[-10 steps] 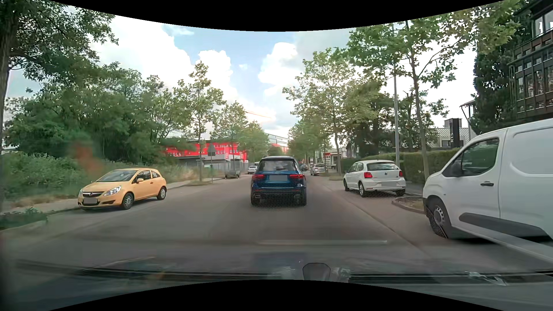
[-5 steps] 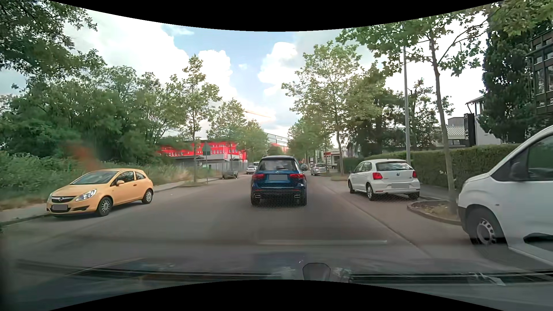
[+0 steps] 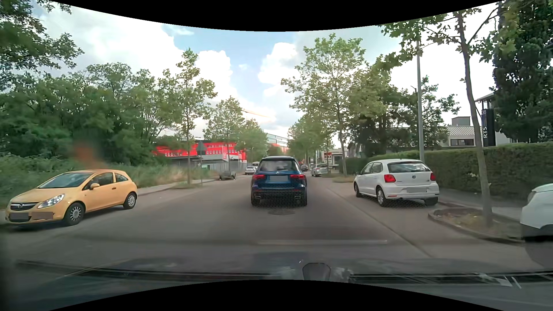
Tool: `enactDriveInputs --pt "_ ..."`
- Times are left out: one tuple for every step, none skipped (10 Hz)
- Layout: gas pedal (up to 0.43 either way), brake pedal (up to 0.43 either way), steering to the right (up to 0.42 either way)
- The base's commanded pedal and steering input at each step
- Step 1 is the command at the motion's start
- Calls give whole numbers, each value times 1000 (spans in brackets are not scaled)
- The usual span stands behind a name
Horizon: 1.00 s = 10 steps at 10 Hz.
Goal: Follow the waypoints while adhering to traffic rules and regulations
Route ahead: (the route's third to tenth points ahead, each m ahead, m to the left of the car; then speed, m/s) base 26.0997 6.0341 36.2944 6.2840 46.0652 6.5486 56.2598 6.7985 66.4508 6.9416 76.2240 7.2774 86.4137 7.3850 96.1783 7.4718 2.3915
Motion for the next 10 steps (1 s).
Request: enactDriveInputs --pt "0 0 0" --pt "0 0 0" --pt "0 0 0" --pt "0 0 0" --pt "0 0 0" --pt "0 0 0" --pt "0 0 0" --pt "0 0 0" --pt "0 0 0" --pt "0 0 0"
